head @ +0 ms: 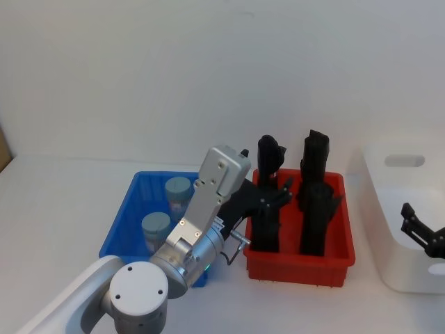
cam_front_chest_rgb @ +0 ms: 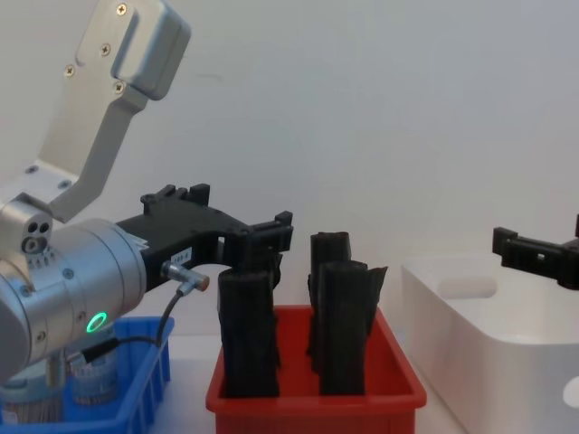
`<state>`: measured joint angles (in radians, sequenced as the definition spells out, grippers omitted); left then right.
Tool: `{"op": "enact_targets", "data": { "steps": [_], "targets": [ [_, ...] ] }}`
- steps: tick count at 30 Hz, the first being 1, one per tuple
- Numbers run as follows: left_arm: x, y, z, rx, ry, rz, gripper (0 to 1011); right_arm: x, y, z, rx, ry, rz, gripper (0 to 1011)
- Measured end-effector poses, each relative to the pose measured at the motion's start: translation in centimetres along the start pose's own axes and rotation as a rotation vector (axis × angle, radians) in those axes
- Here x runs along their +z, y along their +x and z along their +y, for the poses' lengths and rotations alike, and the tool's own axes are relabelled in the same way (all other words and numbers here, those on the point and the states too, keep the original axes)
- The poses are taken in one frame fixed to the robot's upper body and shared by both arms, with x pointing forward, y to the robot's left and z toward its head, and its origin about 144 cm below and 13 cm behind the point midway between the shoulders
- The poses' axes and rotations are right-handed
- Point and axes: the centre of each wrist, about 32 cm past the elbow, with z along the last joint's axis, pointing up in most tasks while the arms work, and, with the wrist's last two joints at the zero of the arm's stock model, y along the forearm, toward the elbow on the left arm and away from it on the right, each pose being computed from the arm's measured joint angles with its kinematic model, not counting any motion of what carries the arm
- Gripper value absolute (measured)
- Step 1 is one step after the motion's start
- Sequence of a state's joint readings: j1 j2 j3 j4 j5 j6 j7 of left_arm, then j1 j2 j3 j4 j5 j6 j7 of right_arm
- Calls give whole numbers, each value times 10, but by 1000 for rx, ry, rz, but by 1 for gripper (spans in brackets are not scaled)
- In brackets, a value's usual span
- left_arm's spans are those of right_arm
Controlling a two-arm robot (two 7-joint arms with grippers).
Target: Pick the cotton swabs from the blue box and place them into the white box.
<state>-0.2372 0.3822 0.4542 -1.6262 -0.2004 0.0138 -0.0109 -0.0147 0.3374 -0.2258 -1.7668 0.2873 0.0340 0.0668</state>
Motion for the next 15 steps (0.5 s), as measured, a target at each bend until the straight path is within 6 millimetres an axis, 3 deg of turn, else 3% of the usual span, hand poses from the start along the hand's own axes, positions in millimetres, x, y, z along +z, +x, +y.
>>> {"op": "enact_targets", "data": {
  "steps": [15],
  "targets": [
    [0,0,0,0,0,0,1004,0,0,0,0,0,0,1002]
  ]
}}
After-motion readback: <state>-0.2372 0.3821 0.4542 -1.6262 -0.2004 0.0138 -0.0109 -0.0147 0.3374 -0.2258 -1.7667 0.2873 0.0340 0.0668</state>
